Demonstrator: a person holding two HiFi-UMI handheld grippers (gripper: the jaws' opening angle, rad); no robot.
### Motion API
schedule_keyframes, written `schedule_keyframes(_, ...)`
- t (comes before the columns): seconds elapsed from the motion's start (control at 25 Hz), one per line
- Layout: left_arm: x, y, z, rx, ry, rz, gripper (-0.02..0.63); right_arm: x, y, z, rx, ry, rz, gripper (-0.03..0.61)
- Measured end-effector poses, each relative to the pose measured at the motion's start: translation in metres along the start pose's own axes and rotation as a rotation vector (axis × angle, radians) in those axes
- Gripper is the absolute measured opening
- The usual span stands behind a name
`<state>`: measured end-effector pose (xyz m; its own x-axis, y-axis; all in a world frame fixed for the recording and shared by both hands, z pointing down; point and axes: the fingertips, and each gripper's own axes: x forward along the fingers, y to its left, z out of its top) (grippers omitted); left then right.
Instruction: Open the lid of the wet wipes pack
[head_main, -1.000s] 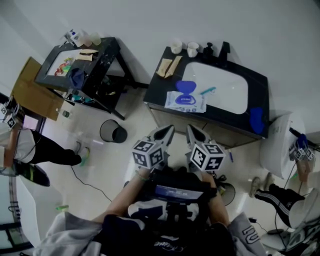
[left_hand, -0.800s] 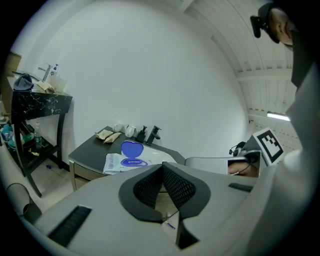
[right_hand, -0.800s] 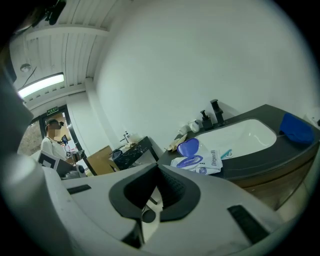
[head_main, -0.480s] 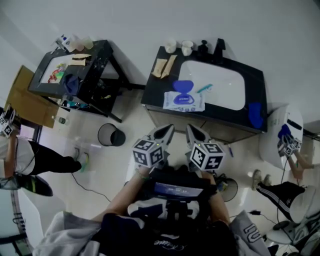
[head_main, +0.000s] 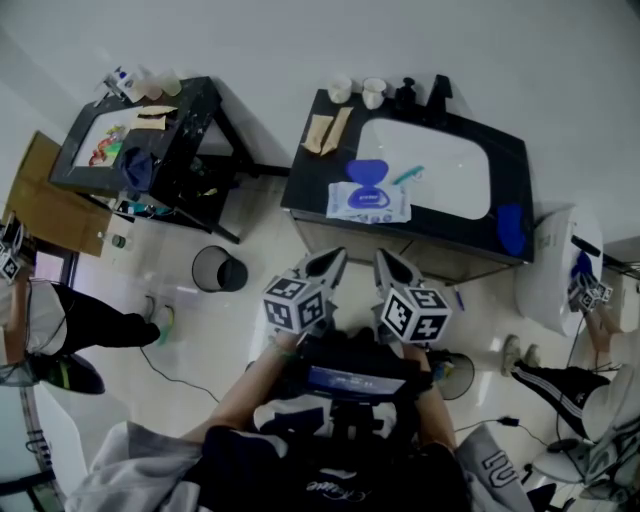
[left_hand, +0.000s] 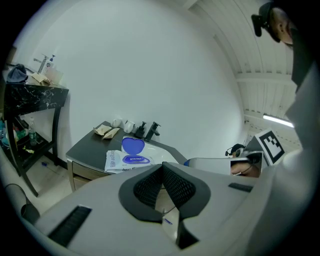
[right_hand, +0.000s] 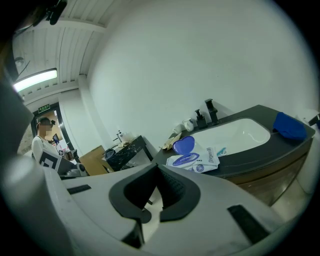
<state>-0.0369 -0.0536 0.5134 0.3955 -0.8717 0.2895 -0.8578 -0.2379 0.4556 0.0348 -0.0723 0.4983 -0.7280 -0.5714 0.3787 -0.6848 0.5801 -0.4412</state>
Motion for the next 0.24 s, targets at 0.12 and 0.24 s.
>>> schedule_keyframes(0.12,0.0018,0.0029,-0.0002,0.000,0.004,-0.001,0.008,0.0022,-0.0020,0.0000,0.001,0.000,-0.009,0.002)
schedule_keyframes(0.24,0.0032,0.0052,0.0005,0.000,0.007,-0.002,0.008,0.0045,-0.0036,-0.0004,0.002,0.001,-0.013,0.002)
